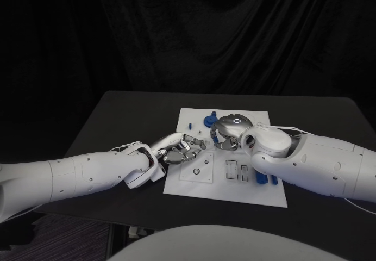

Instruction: Assemble the parts on the task board

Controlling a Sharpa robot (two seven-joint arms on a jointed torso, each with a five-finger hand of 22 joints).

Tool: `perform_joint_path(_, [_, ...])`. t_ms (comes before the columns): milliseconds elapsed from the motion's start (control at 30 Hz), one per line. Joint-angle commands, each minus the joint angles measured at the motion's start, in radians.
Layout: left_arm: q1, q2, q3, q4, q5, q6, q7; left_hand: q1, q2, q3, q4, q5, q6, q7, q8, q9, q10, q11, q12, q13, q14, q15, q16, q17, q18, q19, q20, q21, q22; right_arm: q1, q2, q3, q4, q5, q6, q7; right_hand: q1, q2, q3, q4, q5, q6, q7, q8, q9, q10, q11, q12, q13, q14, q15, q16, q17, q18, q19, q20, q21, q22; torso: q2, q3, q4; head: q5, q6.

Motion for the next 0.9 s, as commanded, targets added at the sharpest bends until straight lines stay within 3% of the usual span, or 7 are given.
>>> perform_joint_path(33, [-0.002,-0.002,0.001,0.006,0.007,-0.003,0.01,0.004,0.002,0.0,-0.006,0.004,0.009,0.0,0.0,-0.001,0.104,0.009,0.003,0.263,0.104,0.009,0.003,0.263,-0.008,-0.001,0.008,-0.004,0.082,-0.008,0.01,0.001,-0.023,-0.006,-0.003,0.002,0.003,0.003,0.007,0.001,-0.005,0.005,0.001,0.004,0.153,0.104,0.0,0.003,0.263,0.08,0.0,-0.003,0.142,-0.002,0.047,0.0,-0.005,0.215,0.001,0.0002,-0.0002,0.005,0.0])
perform_joint_path(367, [-0.002,-0.005,0.001,0.01,0.007,-0.001,0.008,0.003,0.002,0.0,-0.006,0.004,0.011,0.0,0.001,-0.001,0.104,0.009,0.003,0.263,0.104,0.009,0.003,0.263,-0.008,-0.002,0.009,-0.005,0.082,-0.028,0.044,0.001,-0.075,-0.006,0.002,0.0,0.001,0.002,0.007,0.003,-0.021,-0.006,0.006,-0.002,0.152,0.104,0.003,0.003,0.263,0.08,0.003,-0.005,0.138,-0.001,0.044,0.002,-0.012,0.213,0.0,-0.0008,-0.0031,0.005,0.0])
perform_joint_path(733, [-0.002,-0.002,0.001,0.007,0.007,0.001,0.007,0.003,0.002,0.0,-0.006,0.004,0.011,0.0,0.001,-0.001,0.104,0.009,0.003,0.263,0.104,0.009,0.003,0.263,-0.008,-0.002,0.009,-0.005,0.082,-0.034,0.053,0.001,-0.086,-0.006,0.003,0.002,-0.002,0.003,0.006,0.005,-0.04,-0.01,0.008,-0.006,0.152,0.104,0.006,0.003,0.263,0.079,0.005,-0.006,0.136,-0.001,0.044,0.004,-0.013,0.212,-0.002,-0.0005,-0.0036,0.006,0.0])
perform_joint_path(900, [-0.002,-0.001,0.001,0.005,0.007,0.002,0.007,0.003,0.002,-0.001,-0.006,0.004,0.014,0.0,0.001,-0.004,0.104,0.009,0.003,0.263,0.104,0.009,0.003,0.263,-0.008,-0.002,0.009,-0.006,0.082,-0.034,0.054,0.001,-0.087,-0.006,0.005,0.001,-0.005,0.003,0.003,0.009,-0.068,-0.013,0.009,-0.01,0.151,0.104,0.007,0.003,0.263,0.079,0.006,-0.008,0.133,0.0,0.042,0.005,-0.016,0.212,-0.003,-0.0004,-0.0042,0.006,0.0])
